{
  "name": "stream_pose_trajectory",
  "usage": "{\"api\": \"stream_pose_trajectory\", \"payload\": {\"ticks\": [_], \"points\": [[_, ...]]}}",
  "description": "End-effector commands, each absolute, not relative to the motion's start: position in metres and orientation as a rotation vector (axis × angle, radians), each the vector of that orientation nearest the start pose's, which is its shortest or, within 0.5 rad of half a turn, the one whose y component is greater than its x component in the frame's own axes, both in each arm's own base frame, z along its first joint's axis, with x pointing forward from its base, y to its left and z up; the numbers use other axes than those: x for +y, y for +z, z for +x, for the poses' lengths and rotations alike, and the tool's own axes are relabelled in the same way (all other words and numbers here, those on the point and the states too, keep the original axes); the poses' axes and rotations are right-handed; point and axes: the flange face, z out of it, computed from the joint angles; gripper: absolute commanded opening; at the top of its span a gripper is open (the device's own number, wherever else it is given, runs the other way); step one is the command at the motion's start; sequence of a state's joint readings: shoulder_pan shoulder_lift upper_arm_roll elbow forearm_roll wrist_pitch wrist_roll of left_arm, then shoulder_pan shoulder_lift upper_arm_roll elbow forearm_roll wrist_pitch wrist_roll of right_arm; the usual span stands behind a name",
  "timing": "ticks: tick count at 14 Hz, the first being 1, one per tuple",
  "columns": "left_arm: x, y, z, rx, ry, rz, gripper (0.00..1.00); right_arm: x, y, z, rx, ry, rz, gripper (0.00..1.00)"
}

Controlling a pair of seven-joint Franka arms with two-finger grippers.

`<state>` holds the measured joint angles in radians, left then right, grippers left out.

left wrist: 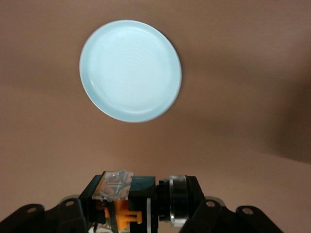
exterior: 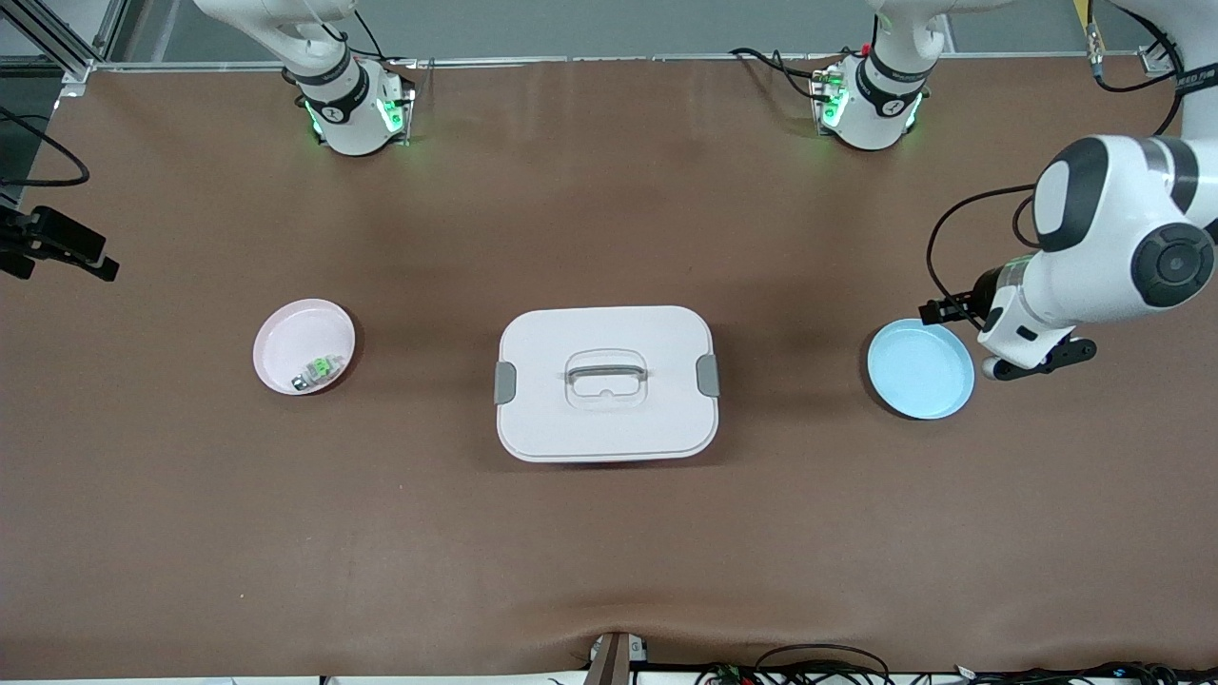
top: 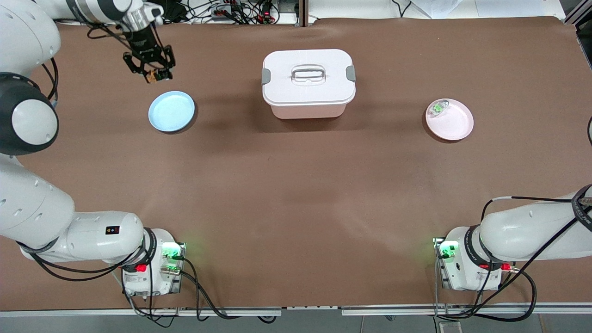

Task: Transfer orange switch to right arm and place
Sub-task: 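Lift the orange switch and carry it toward the white box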

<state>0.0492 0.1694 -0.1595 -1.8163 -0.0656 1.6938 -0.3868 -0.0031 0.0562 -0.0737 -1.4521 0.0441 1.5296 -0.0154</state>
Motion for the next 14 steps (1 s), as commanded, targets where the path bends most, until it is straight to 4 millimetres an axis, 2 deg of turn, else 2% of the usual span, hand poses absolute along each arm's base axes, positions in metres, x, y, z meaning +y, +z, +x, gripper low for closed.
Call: {"api": "stream_pose_trajectory", "payload": {"ticks": [1, 3, 6, 14], "points": [[-0.104, 0.468, 0.573, -0.682, 0.526, -3.138, 0.15, -0.039, 0.650, 0.567, 0.096, -0.052, -3.087, 1.00], [-0.147, 0.491, 0.574, -0.881, 0.534, -3.132, 0.16, -0.039, 0.649, 0.566, 0.100, -0.033, -3.085, 1.00], [-0.198, 0.516, 0.567, -1.141, 0.575, -3.097, 0.16, -0.039, 0.649, 0.565, 0.095, -0.033, -3.084, 1.00], [-0.310, 0.548, 0.540, -1.628, 0.614, -3.015, 0.16, -0.041, 0.665, 0.563, 0.058, -0.079, -3.085, 1.00]]}}
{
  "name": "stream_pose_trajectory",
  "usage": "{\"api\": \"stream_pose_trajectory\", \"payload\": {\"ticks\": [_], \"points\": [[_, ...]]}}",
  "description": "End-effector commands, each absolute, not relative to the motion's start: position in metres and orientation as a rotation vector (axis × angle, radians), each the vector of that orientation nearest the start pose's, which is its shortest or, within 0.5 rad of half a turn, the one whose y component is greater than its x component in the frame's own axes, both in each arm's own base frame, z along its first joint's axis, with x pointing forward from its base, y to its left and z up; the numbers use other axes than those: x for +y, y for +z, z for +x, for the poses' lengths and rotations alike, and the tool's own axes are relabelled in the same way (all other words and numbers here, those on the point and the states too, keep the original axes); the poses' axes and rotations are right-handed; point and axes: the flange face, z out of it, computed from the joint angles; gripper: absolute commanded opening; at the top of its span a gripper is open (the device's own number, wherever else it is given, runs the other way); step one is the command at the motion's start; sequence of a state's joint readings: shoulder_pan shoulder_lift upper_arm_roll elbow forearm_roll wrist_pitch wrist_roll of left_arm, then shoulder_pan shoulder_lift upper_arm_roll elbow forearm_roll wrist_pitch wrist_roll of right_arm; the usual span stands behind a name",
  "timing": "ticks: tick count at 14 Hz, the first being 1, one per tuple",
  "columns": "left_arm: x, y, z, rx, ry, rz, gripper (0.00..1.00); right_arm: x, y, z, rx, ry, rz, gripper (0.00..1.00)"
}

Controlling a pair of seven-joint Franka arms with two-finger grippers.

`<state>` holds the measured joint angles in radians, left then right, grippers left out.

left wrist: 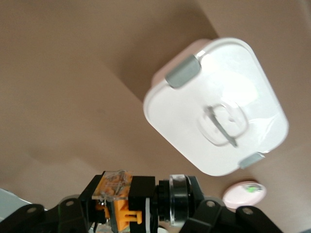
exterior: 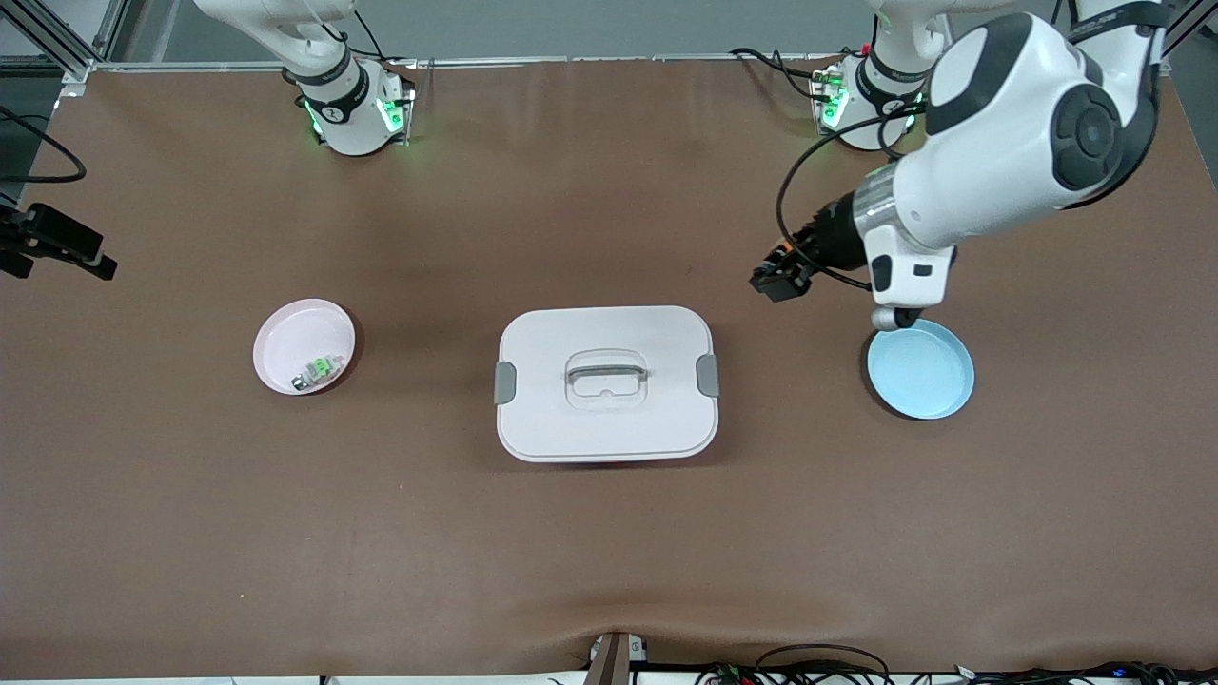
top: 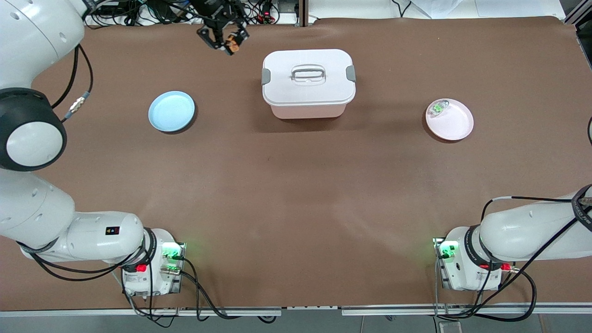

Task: Transfer orange switch to right arm and place
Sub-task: 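Lift the orange switch and carry it toward the white box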

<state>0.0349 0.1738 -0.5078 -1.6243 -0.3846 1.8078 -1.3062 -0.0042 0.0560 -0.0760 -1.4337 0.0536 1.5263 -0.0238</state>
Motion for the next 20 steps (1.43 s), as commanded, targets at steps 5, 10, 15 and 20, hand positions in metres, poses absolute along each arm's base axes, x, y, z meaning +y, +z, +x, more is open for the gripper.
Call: {"api": "stream_pose_trajectory", "payload": {"ticks": [5, 10, 15, 20], "points": [[-0.381, 0.541, 0.514, -1.893, 0.675, -2.859, 0.16, -0.030, 0.659, 0.558, 0.027, 0.012, -3.046, 1.00], [-0.440, 0.528, 0.501, -2.239, 0.747, -2.675, 0.16, -0.047, 0.648, 0.563, 0.003, 0.029, -2.934, 1.00], [-0.481, 0.502, 0.493, -2.524, 0.863, -2.405, 0.17, -0.015, 0.630, 0.556, 0.038, 0.111, -2.697, 1.00], [-0.507, 0.479, 0.480, -2.547, 0.897, -2.350, 0.17, 0.061, 0.593, 0.527, 0.156, 0.132, -2.477, 1.00]]}}
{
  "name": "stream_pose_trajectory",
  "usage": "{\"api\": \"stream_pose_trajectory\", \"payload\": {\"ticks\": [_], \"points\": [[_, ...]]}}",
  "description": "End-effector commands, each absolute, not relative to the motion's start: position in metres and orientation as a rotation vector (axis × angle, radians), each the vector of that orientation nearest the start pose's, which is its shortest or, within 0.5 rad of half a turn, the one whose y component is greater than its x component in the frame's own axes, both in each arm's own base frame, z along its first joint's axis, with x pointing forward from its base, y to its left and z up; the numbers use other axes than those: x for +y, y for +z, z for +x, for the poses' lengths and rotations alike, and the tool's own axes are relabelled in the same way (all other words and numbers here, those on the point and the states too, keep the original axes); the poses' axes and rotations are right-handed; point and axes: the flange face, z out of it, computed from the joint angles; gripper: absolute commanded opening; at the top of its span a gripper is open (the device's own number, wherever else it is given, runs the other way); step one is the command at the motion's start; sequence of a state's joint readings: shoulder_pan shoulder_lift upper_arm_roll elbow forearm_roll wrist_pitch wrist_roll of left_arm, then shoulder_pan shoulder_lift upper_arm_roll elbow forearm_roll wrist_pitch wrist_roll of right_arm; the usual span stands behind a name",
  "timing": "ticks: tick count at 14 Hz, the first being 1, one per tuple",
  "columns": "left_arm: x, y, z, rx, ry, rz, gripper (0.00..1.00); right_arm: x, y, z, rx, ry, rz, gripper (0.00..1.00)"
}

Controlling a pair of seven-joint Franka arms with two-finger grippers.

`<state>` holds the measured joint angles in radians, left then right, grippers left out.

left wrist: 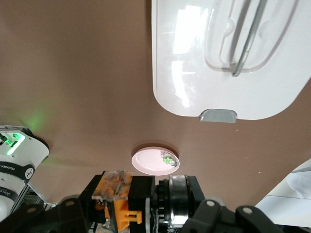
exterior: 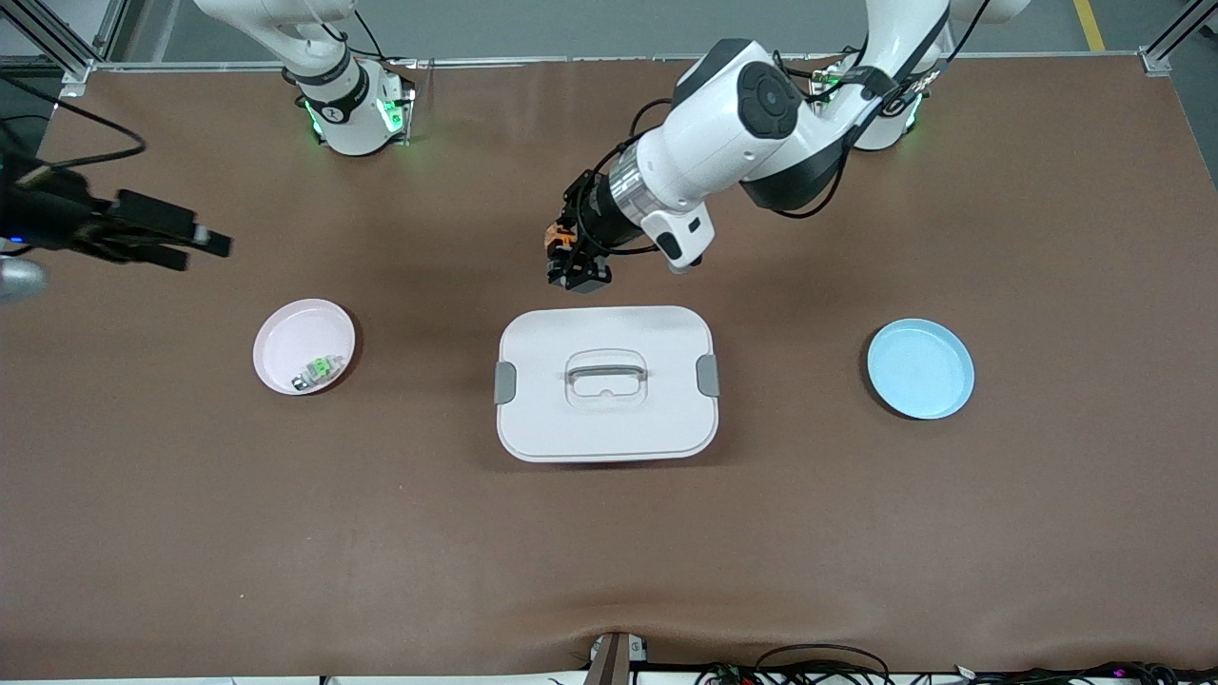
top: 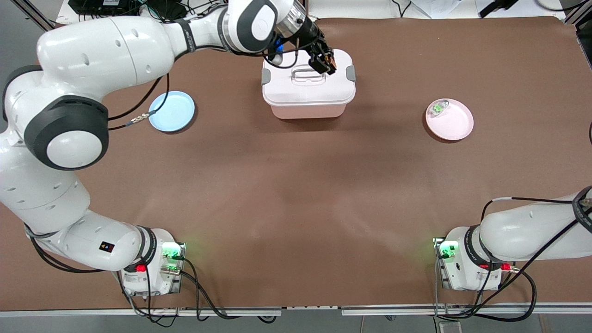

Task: Transfer orange switch to right arm and place
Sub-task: 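Reach the right gripper toward the orange switch held by the left gripper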

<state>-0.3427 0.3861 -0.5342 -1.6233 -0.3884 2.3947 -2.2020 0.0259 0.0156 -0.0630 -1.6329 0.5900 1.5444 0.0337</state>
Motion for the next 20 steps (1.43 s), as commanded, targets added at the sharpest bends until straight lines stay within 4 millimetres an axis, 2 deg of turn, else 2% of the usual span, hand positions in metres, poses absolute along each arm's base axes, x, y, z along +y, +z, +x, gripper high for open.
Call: {"api": "stream_pose_trajectory", "payload": {"ticks": [1, 3, 6, 8, 11, 14, 18, 20], "points": [[-0.508, 0.478, 0.479, 1.924, -0.677, 1.777, 0.17, 0.074, 0.587, 0.525, 0.146, 0.140, -2.458, 1.00], [-0.509, 0.478, 0.478, 1.920, -0.673, 1.784, 0.17, 0.097, 0.579, 0.522, 0.103, 0.175, -2.460, 1.00], [-0.509, 0.475, 0.478, 1.920, -0.665, 1.792, 0.17, 0.132, 0.553, 0.516, 0.091, 0.227, -2.396, 1.00], [-0.508, 0.474, 0.479, 1.917, -0.649, 1.801, 0.17, 0.158, 0.538, 0.514, 0.101, 0.199, -2.368, 1.00], [-0.509, 0.474, 0.478, 1.915, -0.649, 1.802, 0.17, 0.197, 0.533, 0.511, 0.084, 0.155, -2.364, 1.00], [-0.508, 0.476, 0.479, 1.914, -0.648, 1.799, 0.17, 0.233, 0.516, 0.513, 0.141, 0.129, -2.303, 1.00], [-0.509, 0.473, 0.478, 1.888, -0.631, 1.834, 0.18, 0.273, 0.493, 0.513, 0.132, 0.083, -2.325, 1.00], [-0.510, 0.473, 0.477, 1.844, -0.598, 1.878, 0.18, 0.287, 0.477, 0.513, 0.133, 0.083, -2.341, 1.00]]}}
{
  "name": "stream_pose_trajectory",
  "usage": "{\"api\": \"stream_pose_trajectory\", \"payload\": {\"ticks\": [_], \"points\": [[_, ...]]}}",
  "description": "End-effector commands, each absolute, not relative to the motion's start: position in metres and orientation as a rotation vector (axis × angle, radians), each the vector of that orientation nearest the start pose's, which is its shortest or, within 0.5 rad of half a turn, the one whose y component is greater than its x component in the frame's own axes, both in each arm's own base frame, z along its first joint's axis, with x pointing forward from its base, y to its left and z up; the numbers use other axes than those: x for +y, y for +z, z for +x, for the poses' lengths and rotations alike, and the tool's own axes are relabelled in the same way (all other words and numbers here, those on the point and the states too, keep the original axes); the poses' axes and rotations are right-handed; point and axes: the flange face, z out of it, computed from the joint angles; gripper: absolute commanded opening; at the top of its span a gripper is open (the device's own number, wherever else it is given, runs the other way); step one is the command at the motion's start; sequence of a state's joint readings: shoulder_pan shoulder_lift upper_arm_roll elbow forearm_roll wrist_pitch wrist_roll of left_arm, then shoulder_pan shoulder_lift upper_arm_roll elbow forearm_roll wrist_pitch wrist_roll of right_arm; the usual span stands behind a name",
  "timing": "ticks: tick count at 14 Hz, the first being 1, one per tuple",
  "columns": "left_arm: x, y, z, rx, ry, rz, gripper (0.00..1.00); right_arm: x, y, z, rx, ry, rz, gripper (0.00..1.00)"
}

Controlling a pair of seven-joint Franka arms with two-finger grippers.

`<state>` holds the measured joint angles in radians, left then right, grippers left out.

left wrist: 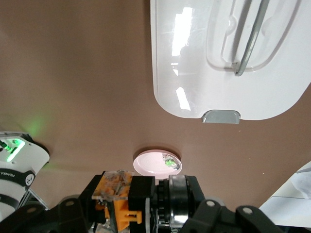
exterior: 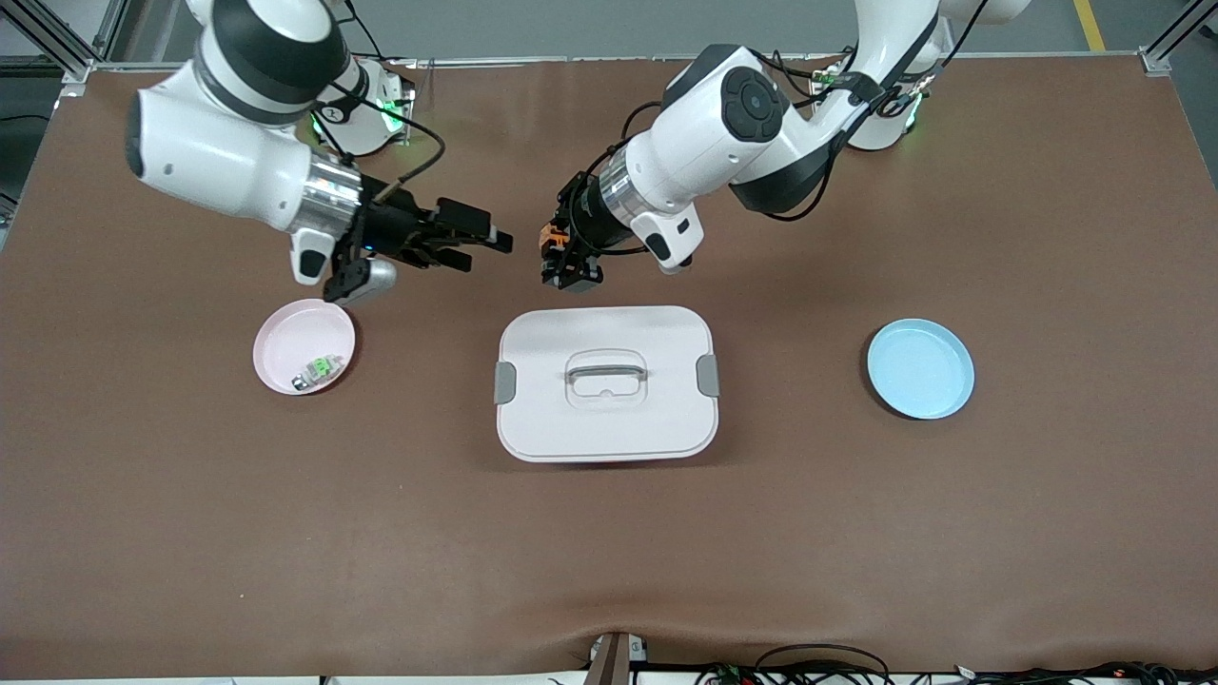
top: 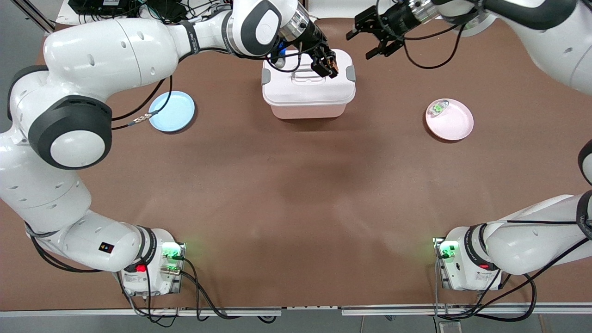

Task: Transfer orange switch to right arm and place
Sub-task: 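Reach the right gripper toward the orange switch held by the left gripper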

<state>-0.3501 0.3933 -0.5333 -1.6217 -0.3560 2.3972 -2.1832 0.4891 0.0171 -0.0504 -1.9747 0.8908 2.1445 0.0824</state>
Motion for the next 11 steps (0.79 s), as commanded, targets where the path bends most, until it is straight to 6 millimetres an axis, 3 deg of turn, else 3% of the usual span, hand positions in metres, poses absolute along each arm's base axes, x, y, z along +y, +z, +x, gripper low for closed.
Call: {"api": "stream_pose_trajectory", "payload": {"ticks": [1, 5, 11], "points": [[-0.511, 0.473, 0.476, 1.838, -0.597, 1.881, 0.19, 0.293, 0.471, 0.514, 0.134, 0.085, -2.347, 1.00], [-0.511, 0.474, 0.476, 1.839, -0.598, 1.879, 0.19, 0.312, 0.459, 0.512, 0.131, 0.061, -2.350, 1.00], [-0.511, 0.474, 0.476, 1.839, -0.598, 1.879, 0.19, 0.333, 0.465, 0.503, 0.158, 0.034, -2.292, 1.00]]}}
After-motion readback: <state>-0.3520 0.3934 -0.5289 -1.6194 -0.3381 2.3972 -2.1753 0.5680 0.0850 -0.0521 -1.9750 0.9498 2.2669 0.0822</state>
